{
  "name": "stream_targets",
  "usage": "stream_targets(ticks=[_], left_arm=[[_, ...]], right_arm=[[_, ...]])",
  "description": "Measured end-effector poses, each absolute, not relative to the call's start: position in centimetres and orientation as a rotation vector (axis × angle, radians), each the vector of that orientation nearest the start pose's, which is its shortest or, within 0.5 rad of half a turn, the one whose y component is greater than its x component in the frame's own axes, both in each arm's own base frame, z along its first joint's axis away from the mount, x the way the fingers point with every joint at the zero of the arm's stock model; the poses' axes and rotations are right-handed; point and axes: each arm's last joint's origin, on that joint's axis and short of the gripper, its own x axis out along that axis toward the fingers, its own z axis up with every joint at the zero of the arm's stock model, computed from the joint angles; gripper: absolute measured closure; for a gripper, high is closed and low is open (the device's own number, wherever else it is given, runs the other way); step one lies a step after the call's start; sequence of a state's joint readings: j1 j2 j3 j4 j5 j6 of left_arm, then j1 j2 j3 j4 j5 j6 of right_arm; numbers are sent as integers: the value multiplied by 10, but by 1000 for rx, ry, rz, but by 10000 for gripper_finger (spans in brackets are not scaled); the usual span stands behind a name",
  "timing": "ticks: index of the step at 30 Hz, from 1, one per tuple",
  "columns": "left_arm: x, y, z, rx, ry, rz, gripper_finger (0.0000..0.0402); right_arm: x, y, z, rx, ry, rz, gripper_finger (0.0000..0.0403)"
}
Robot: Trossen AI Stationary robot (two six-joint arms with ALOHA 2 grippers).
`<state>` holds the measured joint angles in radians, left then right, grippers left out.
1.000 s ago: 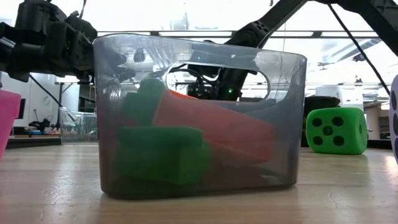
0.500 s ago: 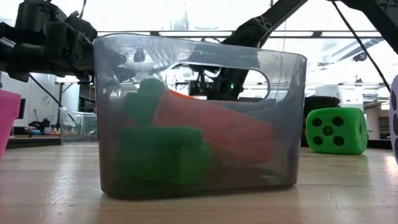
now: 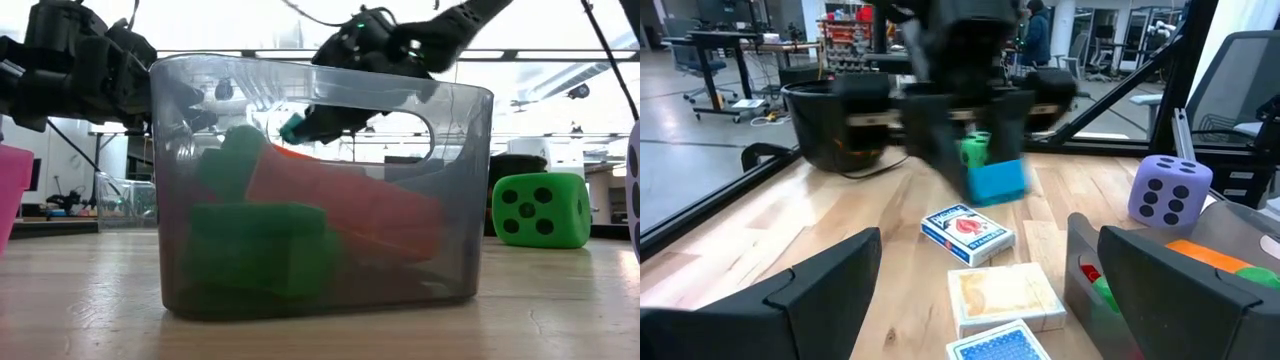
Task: Pick & Place Toys
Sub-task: Put the blue game piece into the black bin
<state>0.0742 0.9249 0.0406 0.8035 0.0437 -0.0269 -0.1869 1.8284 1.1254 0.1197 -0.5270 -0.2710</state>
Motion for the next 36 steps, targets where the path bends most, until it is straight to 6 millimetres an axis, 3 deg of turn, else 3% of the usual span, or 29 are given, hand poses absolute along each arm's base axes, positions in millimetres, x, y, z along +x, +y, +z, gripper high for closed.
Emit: stream_targets(ticks=[6,12,17,22,29,31,36], left_arm=[[159,11,155,-32,83,35,25],[159,11,155,-39,84,44,25],[159,11,155,-39,82,47,25],[159,11,155,-39,82,47,25],[159,11,155,-43,83,47,25],[159,11,155,-42,84,47,25],[159,11,154,-42,86,47,25]], right_arm=[[372,-17,184,-33,401,492,271],[362,44,202,-107,356,571,271],[356,74,198,-145,413,548,271],[360,79,178,-164,497,454,271],[365,69,161,-151,555,378,271],[365,69,161,-152,556,356,240],[365,69,162,-136,568,347,100]])
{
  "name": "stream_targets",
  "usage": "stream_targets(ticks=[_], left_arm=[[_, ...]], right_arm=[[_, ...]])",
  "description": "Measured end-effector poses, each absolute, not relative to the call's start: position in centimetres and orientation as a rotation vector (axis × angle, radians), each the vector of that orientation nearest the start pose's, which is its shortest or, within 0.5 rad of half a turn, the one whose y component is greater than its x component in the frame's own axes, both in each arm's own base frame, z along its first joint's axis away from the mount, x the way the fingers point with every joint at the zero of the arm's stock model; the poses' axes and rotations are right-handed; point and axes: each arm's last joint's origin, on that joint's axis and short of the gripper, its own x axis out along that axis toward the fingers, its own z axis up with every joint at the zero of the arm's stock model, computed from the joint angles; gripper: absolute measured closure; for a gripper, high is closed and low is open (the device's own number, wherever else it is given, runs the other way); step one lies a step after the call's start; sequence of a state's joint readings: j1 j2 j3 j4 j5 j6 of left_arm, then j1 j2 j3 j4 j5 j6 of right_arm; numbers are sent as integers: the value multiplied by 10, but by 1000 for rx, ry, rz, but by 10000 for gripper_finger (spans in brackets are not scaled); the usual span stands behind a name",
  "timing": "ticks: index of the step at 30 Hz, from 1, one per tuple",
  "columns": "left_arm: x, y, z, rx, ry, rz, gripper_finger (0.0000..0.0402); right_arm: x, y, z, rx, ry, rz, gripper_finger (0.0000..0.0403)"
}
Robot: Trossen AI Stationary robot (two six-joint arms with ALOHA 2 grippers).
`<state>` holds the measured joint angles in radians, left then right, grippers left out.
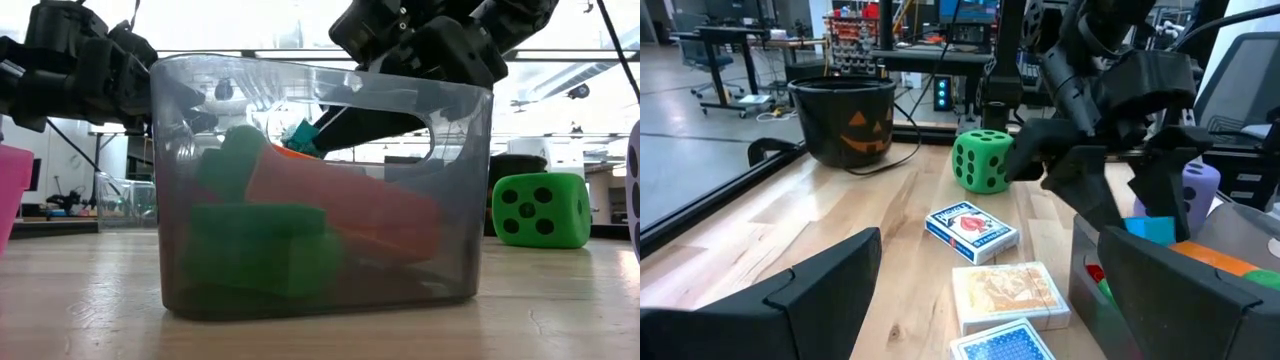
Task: Pick & Place Toys
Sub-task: Put the blue game piece into the black bin, then put the green die into the pink bin
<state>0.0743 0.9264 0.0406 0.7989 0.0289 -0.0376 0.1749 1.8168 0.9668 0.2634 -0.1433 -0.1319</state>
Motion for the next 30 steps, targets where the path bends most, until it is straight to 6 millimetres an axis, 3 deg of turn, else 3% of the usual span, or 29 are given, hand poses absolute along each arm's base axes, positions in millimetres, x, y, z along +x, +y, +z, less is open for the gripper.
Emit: stream_targets(ticks=[3,6,11,19,24,30], left_arm=[[159,11,154,-42,90,47,25],[159,11,154,-43,90,47,25],[159,11,154,-43,90,47,25],[159,11,154,-43,92,47,25],[159,11,154,-47,93,48,25],[159,11,154,-50,95,48,25]], right_arm=[[365,69,161,-126,581,344,48],[365,69,161,-121,582,342,29],[364,68,164,-122,573,337,25],[357,64,192,-189,491,242,23],[345,60,204,-204,474,173,23],[319,49,210,-174,617,-46,23]])
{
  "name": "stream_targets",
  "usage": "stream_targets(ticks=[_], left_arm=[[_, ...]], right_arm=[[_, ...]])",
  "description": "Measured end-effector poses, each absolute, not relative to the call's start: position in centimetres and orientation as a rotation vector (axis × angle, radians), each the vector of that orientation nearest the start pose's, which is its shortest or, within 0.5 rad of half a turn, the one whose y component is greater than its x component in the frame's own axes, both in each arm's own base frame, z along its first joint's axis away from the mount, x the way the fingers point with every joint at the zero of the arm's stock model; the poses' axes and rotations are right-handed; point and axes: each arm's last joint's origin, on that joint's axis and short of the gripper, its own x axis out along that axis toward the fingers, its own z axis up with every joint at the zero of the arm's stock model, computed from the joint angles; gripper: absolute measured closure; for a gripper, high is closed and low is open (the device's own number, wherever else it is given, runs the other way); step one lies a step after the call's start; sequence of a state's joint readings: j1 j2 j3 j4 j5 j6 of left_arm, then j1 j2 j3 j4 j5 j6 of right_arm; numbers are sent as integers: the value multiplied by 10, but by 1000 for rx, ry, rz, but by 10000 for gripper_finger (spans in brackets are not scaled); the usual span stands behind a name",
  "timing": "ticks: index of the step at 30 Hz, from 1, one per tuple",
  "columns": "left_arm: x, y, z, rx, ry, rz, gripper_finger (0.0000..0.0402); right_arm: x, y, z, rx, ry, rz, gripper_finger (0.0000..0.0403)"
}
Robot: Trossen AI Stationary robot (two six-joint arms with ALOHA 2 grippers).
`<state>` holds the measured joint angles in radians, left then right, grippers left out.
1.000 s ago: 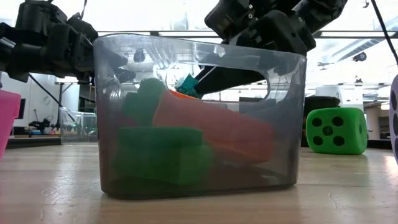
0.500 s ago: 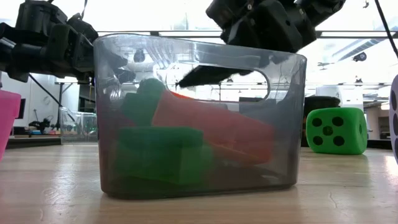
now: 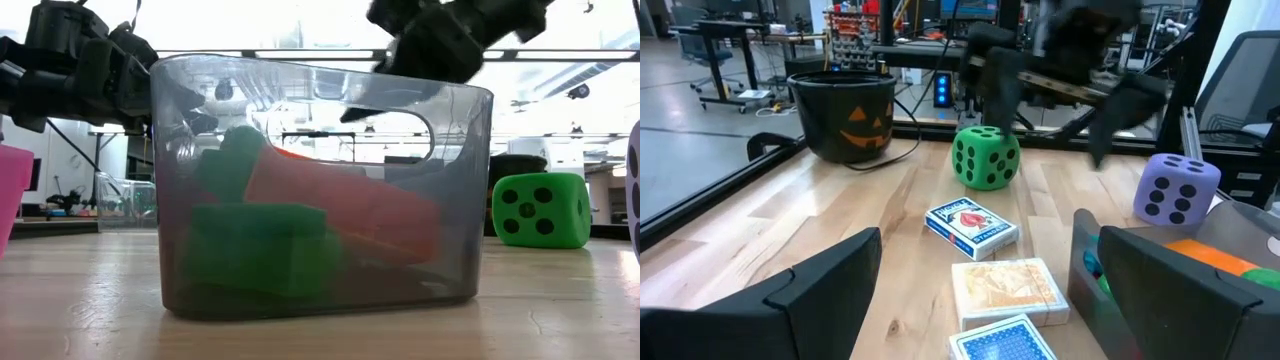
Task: Pick & Place Toys
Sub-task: Put the green die into the pink bin
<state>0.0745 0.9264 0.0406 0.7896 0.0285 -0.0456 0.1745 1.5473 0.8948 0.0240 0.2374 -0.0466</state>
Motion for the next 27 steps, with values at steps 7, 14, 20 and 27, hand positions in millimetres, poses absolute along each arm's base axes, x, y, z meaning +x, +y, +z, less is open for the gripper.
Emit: stream_targets(ticks=[7,14,20,27], left_arm=[[159,11,154,-55,95,48,25],[159,11,154,-55,92,48,25],[159,11,154,-58,89,49,25],[159,11,154,-57,89,51,25]], right_arm=[[276,38,218,-74,799,-257,23],[241,31,216,29,935,-369,23],[222,27,211,118,1063,-437,23],[209,25,214,154,1187,-520,23]])
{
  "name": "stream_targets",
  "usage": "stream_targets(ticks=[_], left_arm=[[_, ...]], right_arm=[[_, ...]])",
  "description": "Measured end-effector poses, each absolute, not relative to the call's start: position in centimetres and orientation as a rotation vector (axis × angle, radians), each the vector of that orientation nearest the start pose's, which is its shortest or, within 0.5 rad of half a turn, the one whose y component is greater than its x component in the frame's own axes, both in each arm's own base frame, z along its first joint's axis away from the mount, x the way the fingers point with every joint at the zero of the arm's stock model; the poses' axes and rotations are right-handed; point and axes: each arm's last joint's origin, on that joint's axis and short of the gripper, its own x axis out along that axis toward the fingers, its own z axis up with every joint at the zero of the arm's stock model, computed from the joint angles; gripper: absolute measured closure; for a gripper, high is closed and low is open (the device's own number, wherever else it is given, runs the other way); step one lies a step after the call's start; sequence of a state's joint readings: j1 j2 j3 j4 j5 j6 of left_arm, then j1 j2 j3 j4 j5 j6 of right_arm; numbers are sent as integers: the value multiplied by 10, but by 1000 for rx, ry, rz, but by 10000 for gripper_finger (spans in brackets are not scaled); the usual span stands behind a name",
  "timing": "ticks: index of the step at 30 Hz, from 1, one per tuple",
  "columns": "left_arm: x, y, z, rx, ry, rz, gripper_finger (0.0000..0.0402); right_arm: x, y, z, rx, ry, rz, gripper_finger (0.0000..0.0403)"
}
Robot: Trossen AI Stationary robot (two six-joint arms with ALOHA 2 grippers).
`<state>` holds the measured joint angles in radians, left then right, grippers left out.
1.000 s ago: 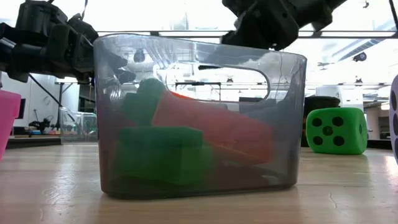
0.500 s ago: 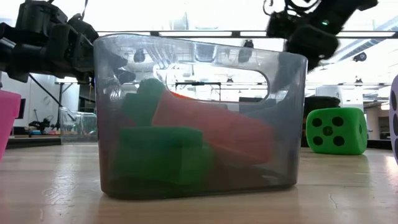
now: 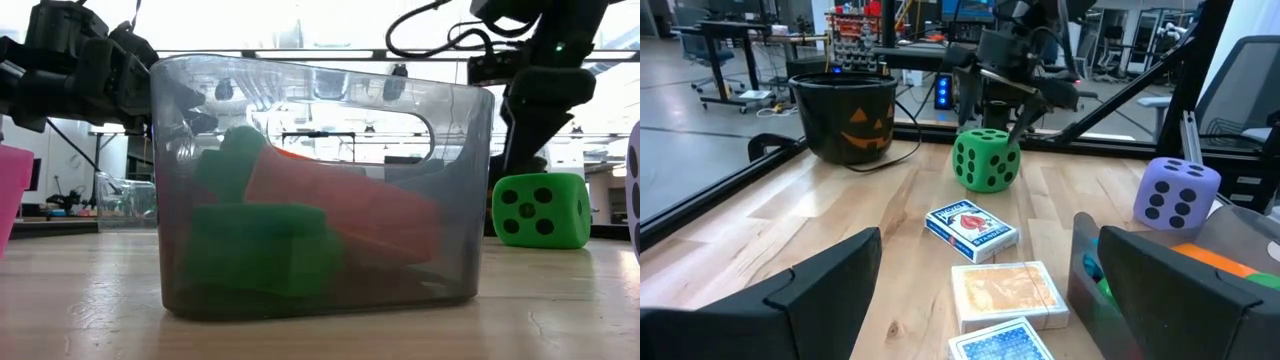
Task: Pick & Place Toys
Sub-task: Put the green die into the pink bin
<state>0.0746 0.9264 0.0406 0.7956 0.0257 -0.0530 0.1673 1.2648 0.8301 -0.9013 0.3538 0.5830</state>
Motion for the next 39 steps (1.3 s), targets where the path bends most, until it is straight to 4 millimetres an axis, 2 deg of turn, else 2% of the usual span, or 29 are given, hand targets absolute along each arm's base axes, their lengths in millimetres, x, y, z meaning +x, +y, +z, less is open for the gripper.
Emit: stream_targets(ticks=[9,14,22,29,33,39], left_arm=[[159,11,154,-57,89,51,25],[159,11,154,-57,90,51,25],[159,11,154,-54,92,51,25],[159,11,154,-54,92,51,25],[159,11,154,-54,92,51,25],[159,11,154,-54,92,51,25]], right_arm=[[202,25,216,214,1273,-531,23],[200,23,209,221,1296,-546,23],[194,12,184,249,1289,-583,23],[193,10,180,227,1280,-606,24],[193,10,180,219,1273,-614,63],[194,10,180,225,1269,-609,190]])
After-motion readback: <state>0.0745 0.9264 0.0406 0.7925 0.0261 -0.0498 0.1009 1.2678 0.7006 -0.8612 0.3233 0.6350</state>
